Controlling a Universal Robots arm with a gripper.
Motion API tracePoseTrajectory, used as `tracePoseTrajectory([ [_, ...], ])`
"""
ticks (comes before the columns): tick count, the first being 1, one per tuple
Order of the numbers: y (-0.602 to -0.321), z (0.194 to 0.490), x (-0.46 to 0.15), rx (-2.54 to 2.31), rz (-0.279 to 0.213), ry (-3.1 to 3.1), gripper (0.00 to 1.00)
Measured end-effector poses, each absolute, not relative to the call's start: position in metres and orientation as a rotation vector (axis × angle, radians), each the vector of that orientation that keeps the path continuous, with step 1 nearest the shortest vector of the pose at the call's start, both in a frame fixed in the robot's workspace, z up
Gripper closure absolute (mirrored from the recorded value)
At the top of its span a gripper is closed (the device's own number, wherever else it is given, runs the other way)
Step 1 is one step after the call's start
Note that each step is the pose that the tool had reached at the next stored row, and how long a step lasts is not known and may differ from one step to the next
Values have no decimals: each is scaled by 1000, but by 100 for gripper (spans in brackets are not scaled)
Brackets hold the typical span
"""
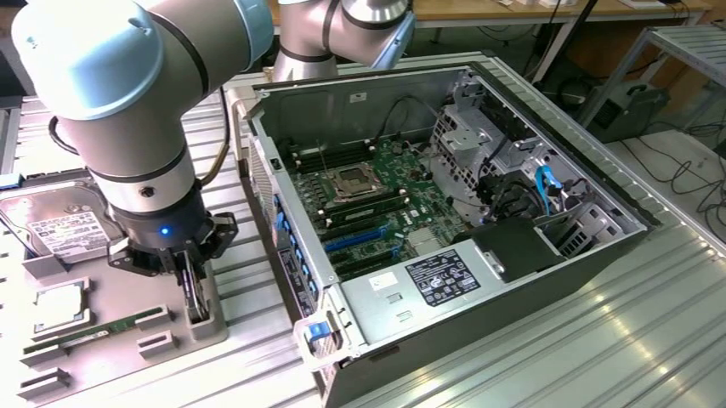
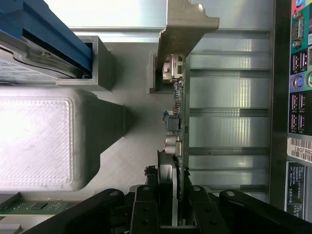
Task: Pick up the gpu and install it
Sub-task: 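Pick up the gpu and move the gpu toward the slot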
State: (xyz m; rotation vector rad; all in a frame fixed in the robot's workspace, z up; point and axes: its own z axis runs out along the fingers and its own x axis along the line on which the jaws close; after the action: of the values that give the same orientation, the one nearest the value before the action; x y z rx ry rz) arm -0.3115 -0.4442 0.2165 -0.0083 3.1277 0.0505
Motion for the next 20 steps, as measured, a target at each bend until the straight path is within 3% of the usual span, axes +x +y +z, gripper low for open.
tracePoseTrajectory([
  [20, -444, 266, -311, -8, 51, 3129, 72],
])
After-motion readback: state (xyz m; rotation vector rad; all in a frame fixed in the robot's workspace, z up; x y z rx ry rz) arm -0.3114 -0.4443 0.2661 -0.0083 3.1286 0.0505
